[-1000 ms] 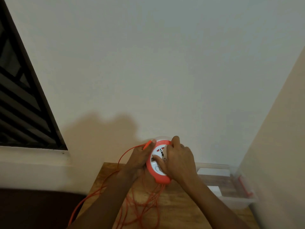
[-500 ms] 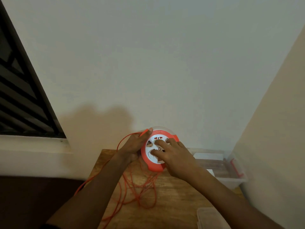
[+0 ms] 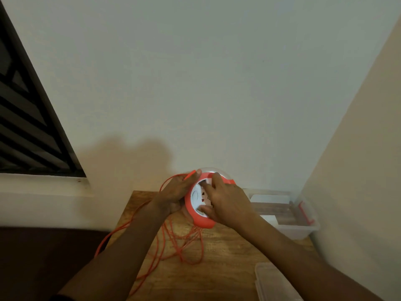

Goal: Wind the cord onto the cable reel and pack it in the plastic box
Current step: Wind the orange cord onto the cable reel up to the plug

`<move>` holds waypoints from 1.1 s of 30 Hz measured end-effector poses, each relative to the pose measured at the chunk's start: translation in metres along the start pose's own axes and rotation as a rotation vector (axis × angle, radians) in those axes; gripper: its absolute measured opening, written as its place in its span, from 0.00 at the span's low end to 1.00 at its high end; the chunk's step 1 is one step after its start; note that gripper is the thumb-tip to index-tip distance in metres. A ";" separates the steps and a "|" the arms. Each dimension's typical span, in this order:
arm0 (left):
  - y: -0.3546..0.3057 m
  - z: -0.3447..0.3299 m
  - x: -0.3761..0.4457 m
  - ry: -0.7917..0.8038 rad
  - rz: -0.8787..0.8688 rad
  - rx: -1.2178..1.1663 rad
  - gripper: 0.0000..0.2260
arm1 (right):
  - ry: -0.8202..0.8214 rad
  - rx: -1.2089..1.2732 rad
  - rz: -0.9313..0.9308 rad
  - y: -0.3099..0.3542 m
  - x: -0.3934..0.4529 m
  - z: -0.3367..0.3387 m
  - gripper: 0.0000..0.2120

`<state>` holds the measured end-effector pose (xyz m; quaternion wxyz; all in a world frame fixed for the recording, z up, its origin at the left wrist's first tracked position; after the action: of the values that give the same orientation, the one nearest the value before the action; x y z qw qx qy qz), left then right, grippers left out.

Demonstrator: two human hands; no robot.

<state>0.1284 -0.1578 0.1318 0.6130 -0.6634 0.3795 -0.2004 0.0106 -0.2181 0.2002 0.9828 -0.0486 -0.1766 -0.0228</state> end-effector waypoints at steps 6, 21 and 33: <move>0.009 -0.004 -0.007 -0.086 -0.070 -0.032 0.28 | -0.121 -0.042 -0.187 -0.021 0.000 0.000 0.28; 0.010 -0.006 -0.003 -0.047 0.024 -0.021 0.16 | 0.130 -0.041 0.074 0.002 -0.022 -0.016 0.32; -0.001 -0.015 0.004 -0.031 -0.016 0.013 0.14 | -0.023 -0.197 -0.044 -0.012 -0.013 -0.005 0.26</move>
<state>0.1203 -0.1708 0.1340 0.6213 -0.6656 0.3633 -0.1976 0.0000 -0.2299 0.1920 0.9705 -0.1412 -0.1857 -0.0613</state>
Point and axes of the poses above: each hand's wrist, its own x-axis towards the middle knuckle, its own z-axis out of the back of the hand, y = z × x, the point moved 7 cm from there along x, towards the middle knuckle, and after that the axes turned 3 degrees about x, right-handed, at the moved point
